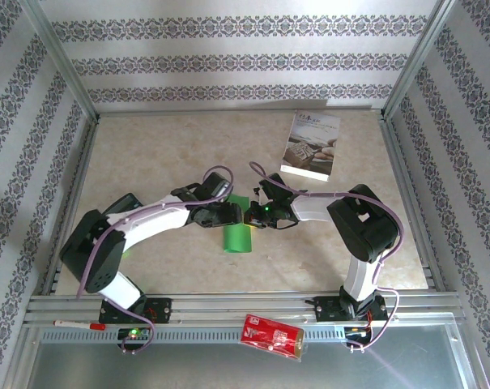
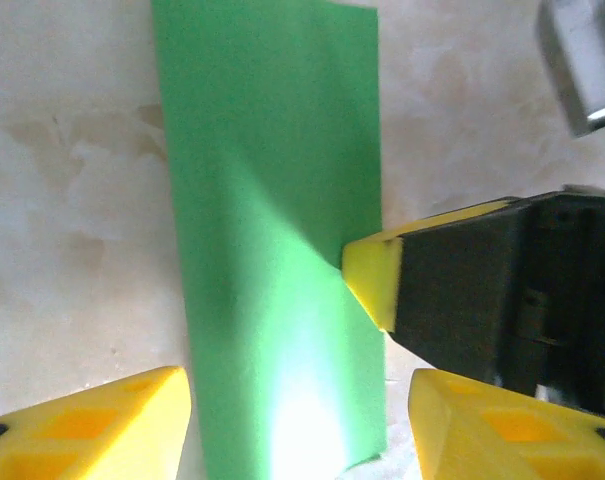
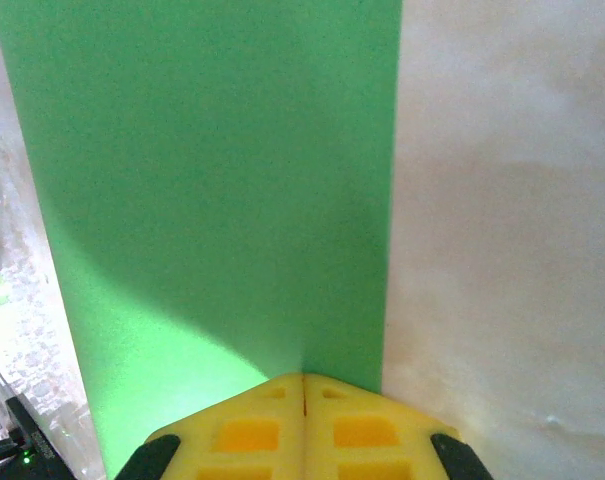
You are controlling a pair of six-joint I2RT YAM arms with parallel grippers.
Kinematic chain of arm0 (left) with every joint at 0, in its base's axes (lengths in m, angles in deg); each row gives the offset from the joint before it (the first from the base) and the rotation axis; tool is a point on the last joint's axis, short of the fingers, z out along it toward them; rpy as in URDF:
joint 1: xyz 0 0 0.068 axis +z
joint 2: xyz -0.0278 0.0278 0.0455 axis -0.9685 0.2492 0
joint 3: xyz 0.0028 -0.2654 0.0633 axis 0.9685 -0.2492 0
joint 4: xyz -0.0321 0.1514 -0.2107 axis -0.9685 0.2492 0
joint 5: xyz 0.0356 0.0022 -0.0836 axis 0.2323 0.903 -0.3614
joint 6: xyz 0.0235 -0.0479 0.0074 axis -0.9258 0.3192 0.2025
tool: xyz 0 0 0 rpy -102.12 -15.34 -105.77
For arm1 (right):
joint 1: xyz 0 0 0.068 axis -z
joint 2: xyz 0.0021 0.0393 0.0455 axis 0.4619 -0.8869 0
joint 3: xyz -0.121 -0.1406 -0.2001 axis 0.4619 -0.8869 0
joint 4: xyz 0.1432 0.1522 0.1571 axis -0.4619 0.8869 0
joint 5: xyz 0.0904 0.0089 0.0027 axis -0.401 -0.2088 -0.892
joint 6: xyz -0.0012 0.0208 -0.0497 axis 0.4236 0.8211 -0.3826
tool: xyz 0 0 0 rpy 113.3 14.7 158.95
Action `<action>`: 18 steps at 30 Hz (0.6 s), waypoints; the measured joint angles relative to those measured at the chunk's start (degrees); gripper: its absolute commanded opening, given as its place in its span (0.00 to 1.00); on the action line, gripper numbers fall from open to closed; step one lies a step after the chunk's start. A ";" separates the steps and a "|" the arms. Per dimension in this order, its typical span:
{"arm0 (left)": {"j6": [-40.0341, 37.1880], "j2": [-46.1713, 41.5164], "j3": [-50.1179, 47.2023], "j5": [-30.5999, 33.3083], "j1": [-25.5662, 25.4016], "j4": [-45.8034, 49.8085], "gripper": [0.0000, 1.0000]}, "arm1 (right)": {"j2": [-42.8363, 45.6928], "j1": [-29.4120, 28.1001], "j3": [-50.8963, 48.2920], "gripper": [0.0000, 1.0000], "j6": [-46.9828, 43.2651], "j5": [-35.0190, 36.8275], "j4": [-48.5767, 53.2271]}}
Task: Fold a paper plane with a square sheet of paper (pick it up from the middle)
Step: Hold the square sheet of paper at the center of the table, then first fold the square sheet of paper in half at the center of the table.
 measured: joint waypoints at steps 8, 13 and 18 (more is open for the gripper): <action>1.29 2.16 0.92 -5.88 1.73 -3.56 0.30 | -0.04 0.00 -0.28 0.00 0.11 0.00 -0.46; 1.03 8.02 3.91 -8.52 2.36 -5.73 0.26 | 0.07 0.00 -0.66 0.00 0.17 0.00 -1.01; 0.26 12.00 4.02 -9.84 5.53 -7.48 0.24 | 0.07 0.00 -0.81 0.00 0.20 0.02 -1.33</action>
